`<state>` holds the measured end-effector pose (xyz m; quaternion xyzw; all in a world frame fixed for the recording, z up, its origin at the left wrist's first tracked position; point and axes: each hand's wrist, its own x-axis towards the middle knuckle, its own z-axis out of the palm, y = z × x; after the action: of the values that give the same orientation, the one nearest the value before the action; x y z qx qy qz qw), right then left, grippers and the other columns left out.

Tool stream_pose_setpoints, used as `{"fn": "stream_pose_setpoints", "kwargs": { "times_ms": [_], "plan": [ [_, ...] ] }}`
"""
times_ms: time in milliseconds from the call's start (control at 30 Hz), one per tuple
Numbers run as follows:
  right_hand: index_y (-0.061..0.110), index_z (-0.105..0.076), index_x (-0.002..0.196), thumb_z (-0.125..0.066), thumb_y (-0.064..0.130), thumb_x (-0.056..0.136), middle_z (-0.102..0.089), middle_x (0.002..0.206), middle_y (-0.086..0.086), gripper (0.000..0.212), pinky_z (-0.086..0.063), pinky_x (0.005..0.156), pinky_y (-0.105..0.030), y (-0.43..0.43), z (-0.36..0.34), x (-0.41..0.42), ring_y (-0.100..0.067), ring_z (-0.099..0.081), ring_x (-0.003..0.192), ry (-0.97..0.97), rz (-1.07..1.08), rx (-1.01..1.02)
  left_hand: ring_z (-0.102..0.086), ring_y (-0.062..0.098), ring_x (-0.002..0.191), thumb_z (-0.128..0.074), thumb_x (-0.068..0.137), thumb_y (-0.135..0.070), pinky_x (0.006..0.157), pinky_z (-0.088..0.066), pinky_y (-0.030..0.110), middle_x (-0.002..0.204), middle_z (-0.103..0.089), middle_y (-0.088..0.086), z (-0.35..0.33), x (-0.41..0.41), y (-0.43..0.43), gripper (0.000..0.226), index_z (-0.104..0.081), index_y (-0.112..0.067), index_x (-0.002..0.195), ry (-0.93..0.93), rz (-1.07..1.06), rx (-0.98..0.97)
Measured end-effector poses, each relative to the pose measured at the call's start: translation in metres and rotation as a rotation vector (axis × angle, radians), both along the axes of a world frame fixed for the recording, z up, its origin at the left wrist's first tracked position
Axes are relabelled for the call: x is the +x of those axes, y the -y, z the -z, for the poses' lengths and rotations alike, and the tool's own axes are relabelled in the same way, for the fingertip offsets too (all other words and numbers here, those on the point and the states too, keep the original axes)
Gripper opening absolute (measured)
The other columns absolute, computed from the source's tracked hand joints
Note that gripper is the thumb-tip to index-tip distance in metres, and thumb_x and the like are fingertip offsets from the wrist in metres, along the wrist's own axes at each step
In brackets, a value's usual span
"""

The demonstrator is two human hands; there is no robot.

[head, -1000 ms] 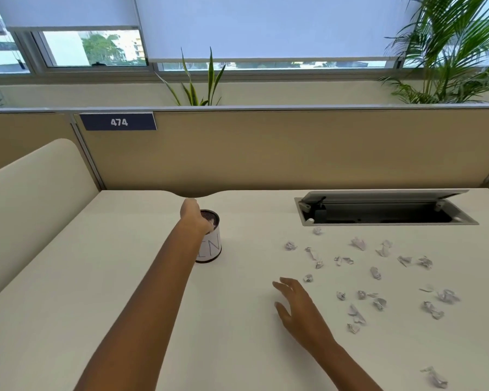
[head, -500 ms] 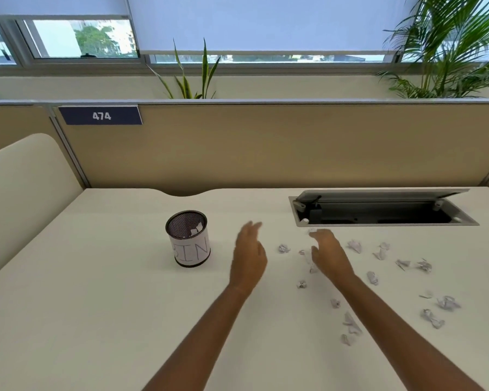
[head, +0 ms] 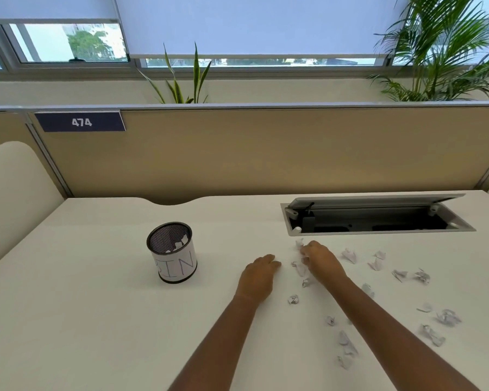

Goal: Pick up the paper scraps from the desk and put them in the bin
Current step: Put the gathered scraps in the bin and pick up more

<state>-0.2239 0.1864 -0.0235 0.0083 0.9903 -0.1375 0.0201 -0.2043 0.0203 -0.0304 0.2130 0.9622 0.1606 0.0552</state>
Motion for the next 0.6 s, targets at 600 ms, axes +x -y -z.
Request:
{"fn": "stream_pose_setpoints", "kwargs": {
  "times_ms": [600],
  "plan": [
    [0.010, -0.052, 0.121, -0.045, 0.008, 0.093, -0.049, 0.119, -0.013, 0.029, -0.043, 0.087, -0.032, 0.027, -0.003, 0.013, -0.033, -0.046, 0.117, 0.091, -0.030, 0.093, -0.054, 0.026, 0.107, -0.037, 0.087, 0.014, 0.087, -0.041, 0.021, 0.104, -0.056, 0.013, 0.008, 0.024, 0.021, 0.035, -0.066, 0.001, 0.103, -0.009, -0.344, 0.461]
  ]
}}
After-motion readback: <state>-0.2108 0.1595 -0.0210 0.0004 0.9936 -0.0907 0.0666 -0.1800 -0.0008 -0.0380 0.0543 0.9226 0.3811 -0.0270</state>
